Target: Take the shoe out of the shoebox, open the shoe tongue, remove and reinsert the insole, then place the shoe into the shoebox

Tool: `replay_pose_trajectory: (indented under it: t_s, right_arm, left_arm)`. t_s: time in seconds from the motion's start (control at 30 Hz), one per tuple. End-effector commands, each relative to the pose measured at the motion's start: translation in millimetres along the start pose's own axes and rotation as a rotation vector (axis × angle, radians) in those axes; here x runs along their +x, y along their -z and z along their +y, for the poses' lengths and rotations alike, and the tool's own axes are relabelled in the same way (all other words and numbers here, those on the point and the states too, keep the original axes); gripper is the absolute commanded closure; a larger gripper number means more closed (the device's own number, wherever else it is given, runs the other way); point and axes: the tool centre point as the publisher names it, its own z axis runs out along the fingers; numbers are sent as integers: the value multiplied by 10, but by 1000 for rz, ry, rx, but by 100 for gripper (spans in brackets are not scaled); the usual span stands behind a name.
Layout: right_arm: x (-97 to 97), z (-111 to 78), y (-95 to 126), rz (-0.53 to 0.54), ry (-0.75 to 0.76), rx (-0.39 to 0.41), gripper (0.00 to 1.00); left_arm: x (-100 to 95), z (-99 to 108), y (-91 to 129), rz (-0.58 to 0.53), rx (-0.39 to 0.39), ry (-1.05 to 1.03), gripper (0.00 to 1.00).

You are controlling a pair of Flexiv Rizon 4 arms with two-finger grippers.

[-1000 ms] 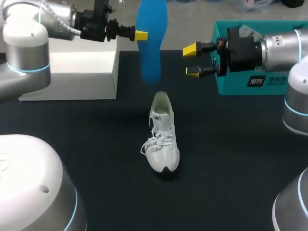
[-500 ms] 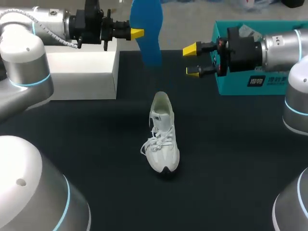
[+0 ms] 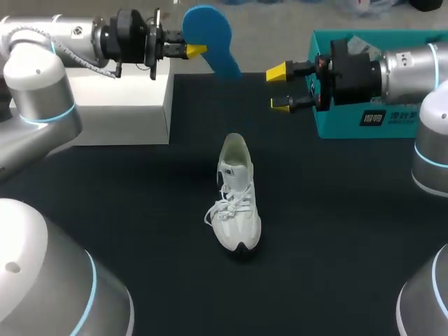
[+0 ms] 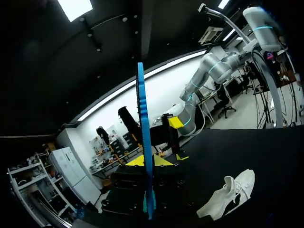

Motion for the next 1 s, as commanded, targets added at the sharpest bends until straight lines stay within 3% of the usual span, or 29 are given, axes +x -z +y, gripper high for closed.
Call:
replay_pose_trajectory:
  t_s: [0.03, 0.43, 0.47, 0.53, 0.6, 0.7, 1.0]
  right_arm:
    - [1, 0, -22, -3, -1, -1, 0]
    - [1, 0, -22, -3, -1, -1, 0]
    - [1, 0, -22, -3, -1, -1, 0]
    - [1, 0, -22, -3, -1, -1, 0]
    - [1, 0, -22, -3, -1, -1, 0]
    - [1, 0, -22, -3, -1, -1, 0]
    - [1, 0, -22, -3, -1, -1, 0]
  left_arm:
    - [-68, -39, 15, 66, -137, -545, 100]
    - [-68, -39, 15, 66, -137, -545, 100]
    - [-46, 5, 14, 132, -173, -699, 100]
    - [-48, 10, 11, 49, -106, -822, 100]
    - [-74, 20, 25, -21, -98, -937, 100]
    - [-129, 49, 51, -123, -86, -913, 100]
    - [-129, 49, 51, -123, -86, -913, 100]
